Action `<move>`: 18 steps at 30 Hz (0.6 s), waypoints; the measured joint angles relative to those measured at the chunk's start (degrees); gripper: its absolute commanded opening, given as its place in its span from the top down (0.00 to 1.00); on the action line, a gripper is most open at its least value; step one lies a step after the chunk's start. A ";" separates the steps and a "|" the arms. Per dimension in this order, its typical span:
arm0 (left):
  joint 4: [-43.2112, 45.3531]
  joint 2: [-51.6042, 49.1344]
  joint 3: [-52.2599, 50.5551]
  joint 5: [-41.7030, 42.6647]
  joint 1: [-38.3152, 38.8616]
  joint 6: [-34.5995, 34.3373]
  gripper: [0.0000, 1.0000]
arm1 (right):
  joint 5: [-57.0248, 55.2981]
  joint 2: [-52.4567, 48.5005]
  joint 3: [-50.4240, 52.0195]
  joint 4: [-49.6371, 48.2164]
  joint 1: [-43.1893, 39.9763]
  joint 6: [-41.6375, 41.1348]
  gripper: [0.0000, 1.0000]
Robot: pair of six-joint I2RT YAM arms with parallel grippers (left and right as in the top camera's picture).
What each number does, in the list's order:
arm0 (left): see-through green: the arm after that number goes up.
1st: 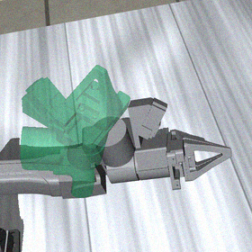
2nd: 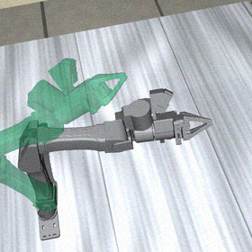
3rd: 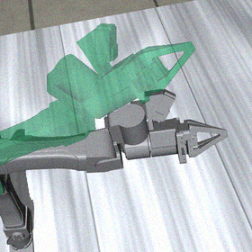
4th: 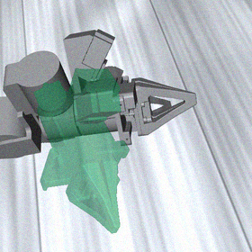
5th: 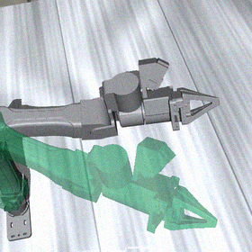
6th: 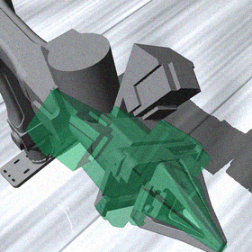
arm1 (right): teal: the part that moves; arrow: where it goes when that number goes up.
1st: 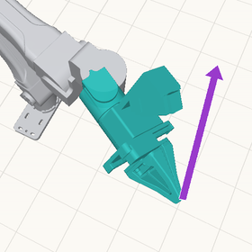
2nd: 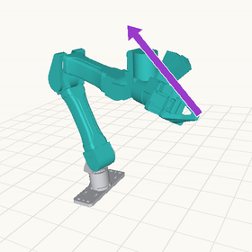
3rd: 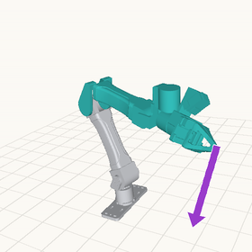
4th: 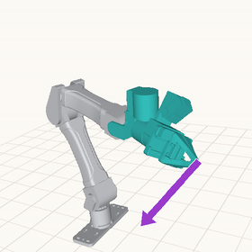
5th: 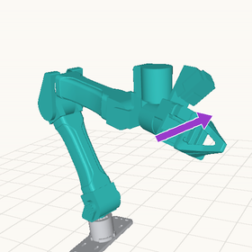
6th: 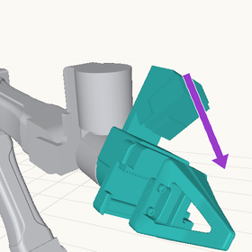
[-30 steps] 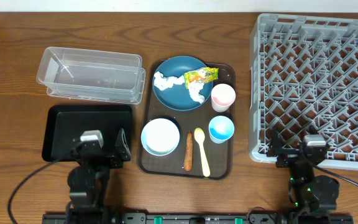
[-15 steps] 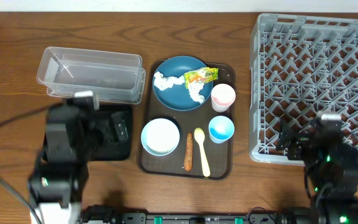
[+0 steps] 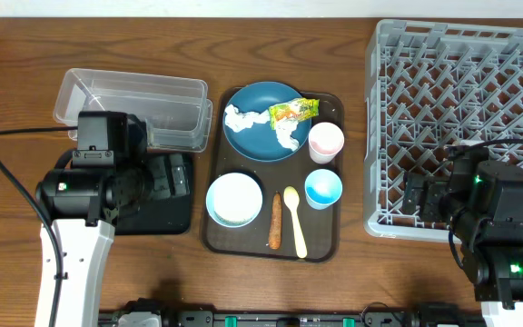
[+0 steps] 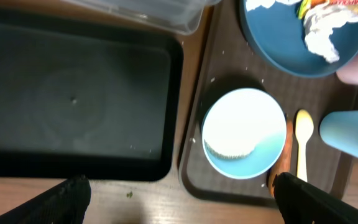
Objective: Sort waste into correct bins and load items into the dishwasher rack
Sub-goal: 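Raise the left arm and move it toward the blue plate, then lower the left gripper onto the white tissue on the blue plate and grasp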
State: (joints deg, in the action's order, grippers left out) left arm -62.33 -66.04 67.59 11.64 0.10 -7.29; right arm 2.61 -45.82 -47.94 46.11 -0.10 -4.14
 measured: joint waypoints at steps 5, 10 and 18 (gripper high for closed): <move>7.39 -0.11 0.00 0.02 0.07 -0.22 0.05 | 0.39 0.02 0.00 0.02 0.00 0.00 0.01; 15.39 -2.78 0.31 -0.15 3.26 -0.20 0.05 | 0.42 0.02 0.00 0.00 0.00 0.00 0.01; 21.38 -17.35 8.28 -1.92 13.42 5.09 0.05 | 0.42 0.02 0.00 0.90 0.00 -0.24 0.01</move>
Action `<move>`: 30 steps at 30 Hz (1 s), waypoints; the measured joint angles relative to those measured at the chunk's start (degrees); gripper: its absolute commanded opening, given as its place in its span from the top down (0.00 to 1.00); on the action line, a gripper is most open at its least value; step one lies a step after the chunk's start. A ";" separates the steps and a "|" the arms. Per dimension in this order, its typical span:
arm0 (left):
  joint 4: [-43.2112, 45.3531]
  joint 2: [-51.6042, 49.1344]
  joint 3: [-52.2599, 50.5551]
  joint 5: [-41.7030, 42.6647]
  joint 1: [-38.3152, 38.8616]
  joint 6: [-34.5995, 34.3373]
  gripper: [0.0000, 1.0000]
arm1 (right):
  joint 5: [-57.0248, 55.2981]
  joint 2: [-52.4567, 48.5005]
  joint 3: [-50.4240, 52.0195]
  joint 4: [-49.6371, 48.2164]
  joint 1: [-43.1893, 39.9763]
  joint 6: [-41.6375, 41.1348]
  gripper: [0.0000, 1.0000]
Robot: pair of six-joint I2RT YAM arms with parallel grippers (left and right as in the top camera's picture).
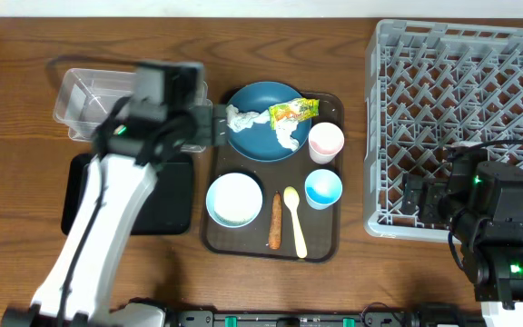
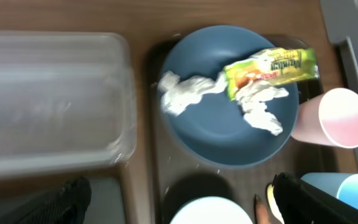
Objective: Sort waste into correct bins and load items into the dishwasher rack
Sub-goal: 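Lower the left gripper onto the white tissue on the blue plate and grasp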
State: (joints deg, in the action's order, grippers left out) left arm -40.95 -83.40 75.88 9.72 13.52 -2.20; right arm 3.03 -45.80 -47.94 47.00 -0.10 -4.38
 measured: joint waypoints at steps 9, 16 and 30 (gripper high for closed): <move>9.77 -14.99 2.43 -1.11 7.89 15.13 0.08 | 0.00 0.00 0.00 0.35 0.00 -0.02 0.01; 15.41 -23.06 2.45 -1.36 8.13 18.18 0.09 | 0.00 0.00 0.00 1.01 0.00 -0.02 0.01; 19.08 -30.77 2.45 -1.55 8.13 18.99 0.14 | 0.00 0.00 0.00 1.55 0.00 -0.20 0.01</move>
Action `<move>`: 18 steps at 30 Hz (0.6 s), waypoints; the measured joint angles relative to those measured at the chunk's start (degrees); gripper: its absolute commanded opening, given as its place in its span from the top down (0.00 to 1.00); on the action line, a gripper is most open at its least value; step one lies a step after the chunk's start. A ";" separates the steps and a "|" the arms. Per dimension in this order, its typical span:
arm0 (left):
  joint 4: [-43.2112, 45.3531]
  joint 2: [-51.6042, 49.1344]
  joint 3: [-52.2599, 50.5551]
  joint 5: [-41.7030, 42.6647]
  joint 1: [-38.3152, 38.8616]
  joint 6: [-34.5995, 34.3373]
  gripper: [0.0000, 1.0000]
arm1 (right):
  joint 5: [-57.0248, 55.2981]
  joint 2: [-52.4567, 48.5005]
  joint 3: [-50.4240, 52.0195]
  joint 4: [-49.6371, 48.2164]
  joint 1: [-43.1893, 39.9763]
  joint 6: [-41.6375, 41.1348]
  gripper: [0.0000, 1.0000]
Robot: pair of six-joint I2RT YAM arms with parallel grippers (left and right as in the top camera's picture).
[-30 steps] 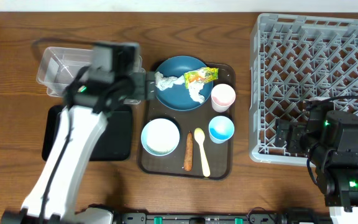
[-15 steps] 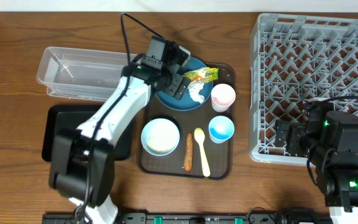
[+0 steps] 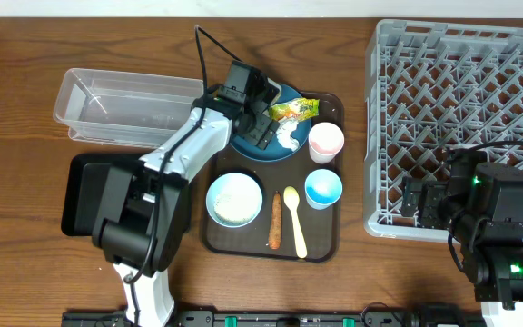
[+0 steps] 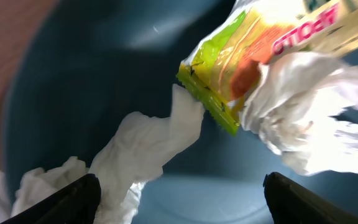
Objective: Sort waste into correct bins and load items into the dishwasher rack
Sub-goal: 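Lower the left gripper onto the white tissue on the blue plate and grasp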
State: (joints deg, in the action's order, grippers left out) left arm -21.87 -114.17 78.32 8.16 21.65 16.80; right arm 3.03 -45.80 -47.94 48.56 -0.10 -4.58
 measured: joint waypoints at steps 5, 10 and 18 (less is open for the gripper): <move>0.66 -1.46 0.00 -0.02 0.00 -0.09 0.27 | 0.00 0.00 0.00 0.52 0.00 0.00 0.01; 1.36 -1.51 0.00 -0.04 0.00 -0.13 0.47 | 0.00 0.00 0.00 0.57 0.00 0.00 0.01; 1.38 -1.51 -0.02 -0.04 0.00 0.09 0.65 | 0.00 0.00 0.00 0.57 0.00 0.00 0.01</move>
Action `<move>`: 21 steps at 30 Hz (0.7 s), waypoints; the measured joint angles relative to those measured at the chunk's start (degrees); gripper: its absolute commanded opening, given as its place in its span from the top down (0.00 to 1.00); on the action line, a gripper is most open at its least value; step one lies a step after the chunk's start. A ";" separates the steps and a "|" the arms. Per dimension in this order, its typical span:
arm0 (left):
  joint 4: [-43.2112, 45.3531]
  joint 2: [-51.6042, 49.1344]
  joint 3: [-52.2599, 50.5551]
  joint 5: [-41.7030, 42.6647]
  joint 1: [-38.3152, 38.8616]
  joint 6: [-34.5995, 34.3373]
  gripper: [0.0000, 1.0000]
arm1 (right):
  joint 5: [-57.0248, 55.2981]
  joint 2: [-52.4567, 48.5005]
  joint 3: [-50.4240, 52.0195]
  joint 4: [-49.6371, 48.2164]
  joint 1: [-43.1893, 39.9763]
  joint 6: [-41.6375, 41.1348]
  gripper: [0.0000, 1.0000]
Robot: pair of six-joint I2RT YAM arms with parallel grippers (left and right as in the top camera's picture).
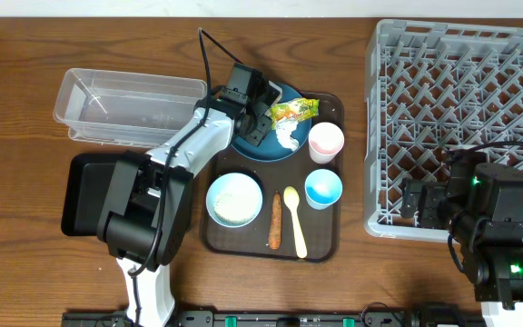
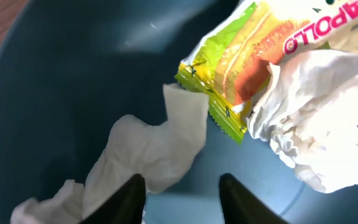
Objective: Sort waste into correct bins and load items into the dishwasher rack
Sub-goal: 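Lower the left gripper onto the white tissue on the blue plate and grasp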
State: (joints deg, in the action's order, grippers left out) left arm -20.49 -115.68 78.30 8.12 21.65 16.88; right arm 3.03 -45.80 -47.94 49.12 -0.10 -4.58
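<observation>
A blue plate [image 1: 284,94] [image 2: 73,81] on the brown tray [image 1: 334,251] carries a twisted white tissue [image 2: 148,149], a yellow-green snack wrapper [image 1: 294,111] [image 2: 247,68] and a second crumpled tissue [image 1: 288,134] [image 2: 316,118]. My left gripper [image 1: 255,124] [image 2: 182,196] is low over the plate and open, with its jaws fairly close together. The left finger [image 2: 132,199] touches the twisted tissue's edge, and bare plate shows in the gap. My right gripper [image 1: 418,200] hovers at the front left edge of the grey dishwasher rack [image 1: 466,109]; its jaws are not discernible.
The tray also holds a pink cup [image 1: 326,141], a blue cup [image 1: 323,188], a white-and-blue bowl [image 1: 235,199], an orange sausage-like stick [image 1: 275,221] and a yellow spoon [image 1: 295,218]. A clear bin [image 1: 130,107] and a black bin [image 1: 87,195] lie to the left.
My left gripper's fingers have come much closer together over the plate, beside the twisted tissue. The view has shifted slightly. The right arm has not moved.
My left gripper was first over the black bin, open. Then it was above the clear bin and the plate. Then it was low over the plate, wide open around the tissue and wrapper. Now its jaws are narrowed at the tissue.
</observation>
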 measured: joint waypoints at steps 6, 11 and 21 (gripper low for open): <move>0.00 0.00 0.02 0.02 0.00 -0.11 0.76 | 0.00 0.00 0.00 0.11 0.00 0.00 0.01; 0.00 0.00 0.02 -0.07 0.00 -0.17 0.94 | 0.00 0.00 0.00 0.35 0.00 0.00 0.01; -0.04 0.42 0.02 -0.17 0.00 -0.04 0.94 | 0.00 0.00 0.00 0.55 0.00 0.00 0.01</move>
State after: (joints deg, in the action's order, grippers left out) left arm -20.53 -115.26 78.32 7.94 21.65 16.84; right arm 3.03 -45.80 -47.94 49.67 -0.10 -4.58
